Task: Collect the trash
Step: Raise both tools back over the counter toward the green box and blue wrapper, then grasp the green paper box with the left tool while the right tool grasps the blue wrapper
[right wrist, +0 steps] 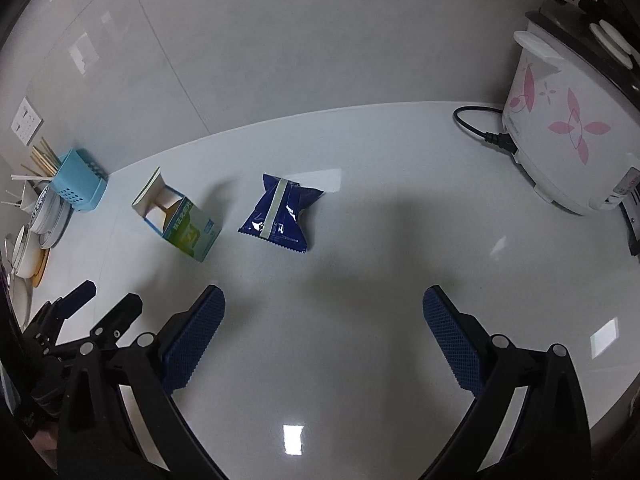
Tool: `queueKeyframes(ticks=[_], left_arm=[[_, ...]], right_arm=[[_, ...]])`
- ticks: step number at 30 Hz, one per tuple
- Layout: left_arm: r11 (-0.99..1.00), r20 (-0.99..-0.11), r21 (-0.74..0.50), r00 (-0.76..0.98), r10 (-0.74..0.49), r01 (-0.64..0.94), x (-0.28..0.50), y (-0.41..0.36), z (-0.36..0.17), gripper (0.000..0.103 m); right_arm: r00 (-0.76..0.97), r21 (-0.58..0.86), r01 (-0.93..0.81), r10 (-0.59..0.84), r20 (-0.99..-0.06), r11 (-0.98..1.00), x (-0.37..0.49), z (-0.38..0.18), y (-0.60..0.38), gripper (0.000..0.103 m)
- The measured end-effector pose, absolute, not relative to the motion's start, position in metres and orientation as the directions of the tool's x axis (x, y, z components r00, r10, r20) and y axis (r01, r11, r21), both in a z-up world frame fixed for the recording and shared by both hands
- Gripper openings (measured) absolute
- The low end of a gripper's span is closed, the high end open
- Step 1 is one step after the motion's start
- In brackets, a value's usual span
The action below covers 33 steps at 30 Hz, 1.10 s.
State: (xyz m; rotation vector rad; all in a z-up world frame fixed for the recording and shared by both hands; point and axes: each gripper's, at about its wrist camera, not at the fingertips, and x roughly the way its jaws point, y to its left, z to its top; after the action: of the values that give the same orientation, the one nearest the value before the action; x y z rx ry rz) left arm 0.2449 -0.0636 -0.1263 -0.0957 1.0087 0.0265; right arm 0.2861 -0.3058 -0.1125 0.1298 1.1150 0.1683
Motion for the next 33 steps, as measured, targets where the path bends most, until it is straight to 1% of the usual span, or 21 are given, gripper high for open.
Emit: queueKeyframes(ticks=[9, 16, 21, 24, 27, 30, 32, 33], left_arm=[[0.996, -0.863, -0.063, 0.506, -0.021, -0.066, 0.287, -0.066, -0.162, 0.097], [0.994, -0.863, -0.063, 0.506, -0.012, -0.084, 0.315, -0.059, -0.176, 0.097], [0.996, -0.863, -0.056, 0.505, -0.01, -0.076, 0.329, -0.059, -0.183, 0.096], [0.996, -0.867, -0.054, 0.497, -0.01, -0.074, 0.334, -0.059, -0.187, 0.093], [0.995, -0.868, -0.057, 0.496, -0.011, -0.079, 0.335, -0.058, -0.189, 0.085], [0.994, -0.87, -0.062, 0.492, -0.011, -0.088, 0.337, -0.058, -0.19, 0.073], [0.994, -0.876, -0.066, 0.482, -0.016, -0.087, 0.338, -0.057, -0.191, 0.058], [0.995, -0.877, -0.059, 0.481, -0.01, -0.086, 0.34, -0.058, -0.191, 0.054]], right_arm=[[0.301, 0.292, -0.014, 0.283, -0.911, 0.956, 0.356, -0.152, -0.302, 0.095], [0.192, 0.366, 0.083, 0.345, -0.919, 0.927, 0.406, -0.182, -0.288, 0.095], [0.122, 0.355, 0.135, 0.34, -0.933, 0.925, 0.427, -0.201, -0.279, 0.092], [0.094, 0.335, 0.142, 0.324, -0.941, 0.932, 0.432, -0.207, -0.274, 0.091], [0.064, 0.322, 0.16, 0.316, -0.947, 0.933, 0.436, -0.213, -0.27, 0.087], [0.052, 0.3, 0.164, 0.295, -0.954, 0.94, 0.439, -0.215, -0.266, 0.082], [0.051, 0.283, 0.165, 0.278, -0.959, 0.945, 0.439, -0.215, -0.264, 0.079], [0.05, 0.273, 0.164, 0.268, -0.962, 0.948, 0.439, -0.214, -0.262, 0.072]])
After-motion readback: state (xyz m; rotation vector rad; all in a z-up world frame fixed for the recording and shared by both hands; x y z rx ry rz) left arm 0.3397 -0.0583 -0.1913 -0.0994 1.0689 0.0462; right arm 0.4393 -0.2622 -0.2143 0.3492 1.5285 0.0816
